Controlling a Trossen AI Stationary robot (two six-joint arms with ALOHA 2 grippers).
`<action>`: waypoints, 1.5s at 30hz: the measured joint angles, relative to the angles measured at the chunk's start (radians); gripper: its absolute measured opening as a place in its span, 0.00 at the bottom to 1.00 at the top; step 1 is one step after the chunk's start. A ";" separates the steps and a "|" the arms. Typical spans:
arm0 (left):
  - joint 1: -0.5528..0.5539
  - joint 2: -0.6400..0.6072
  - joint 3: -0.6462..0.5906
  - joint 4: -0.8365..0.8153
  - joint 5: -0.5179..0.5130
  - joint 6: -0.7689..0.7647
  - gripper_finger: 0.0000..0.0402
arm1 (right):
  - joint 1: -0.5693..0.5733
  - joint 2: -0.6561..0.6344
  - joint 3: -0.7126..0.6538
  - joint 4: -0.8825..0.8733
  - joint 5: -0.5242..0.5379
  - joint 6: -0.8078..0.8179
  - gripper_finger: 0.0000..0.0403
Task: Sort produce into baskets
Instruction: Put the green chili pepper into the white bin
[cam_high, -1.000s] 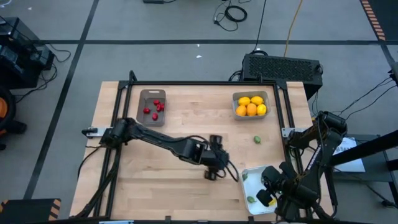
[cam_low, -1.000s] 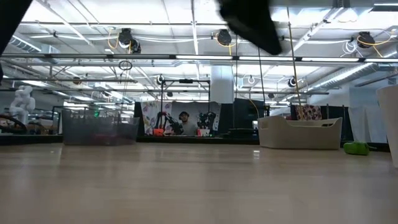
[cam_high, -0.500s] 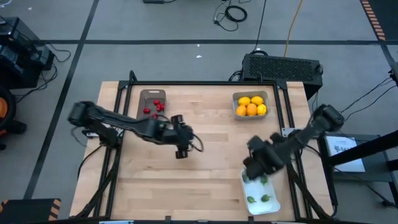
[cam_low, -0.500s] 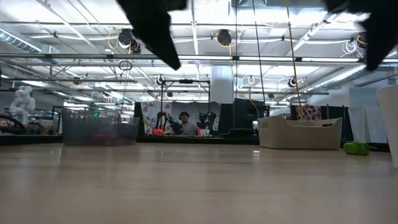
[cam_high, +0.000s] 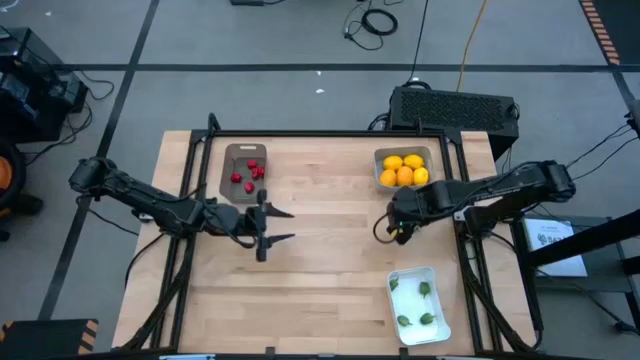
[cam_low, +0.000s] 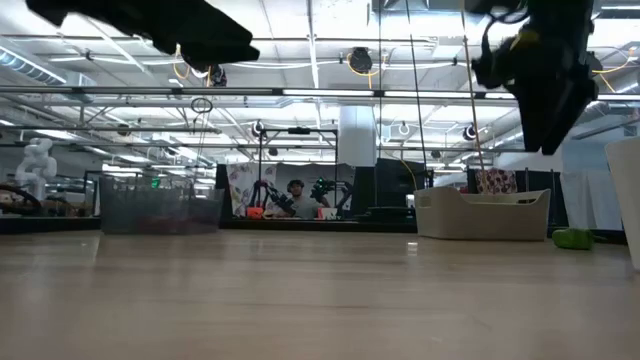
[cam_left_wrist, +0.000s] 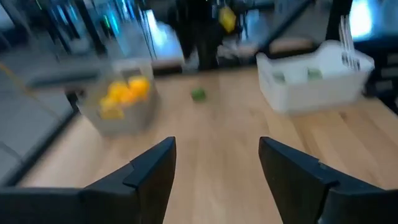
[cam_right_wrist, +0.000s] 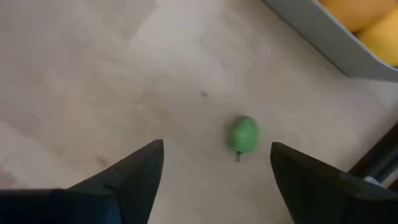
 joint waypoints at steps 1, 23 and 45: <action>0.007 -0.011 -0.032 0.066 0.000 0.031 0.59 | -0.022 -0.011 -0.018 0.005 -0.004 -0.005 0.72; 0.209 -0.051 -0.248 0.467 0.350 -0.005 0.59 | -0.231 -0.032 -0.299 0.256 -0.154 -0.060 0.77; 0.206 -0.051 -0.248 0.593 0.351 -0.084 0.59 | -0.235 -0.033 -0.492 0.484 -0.102 -0.064 0.54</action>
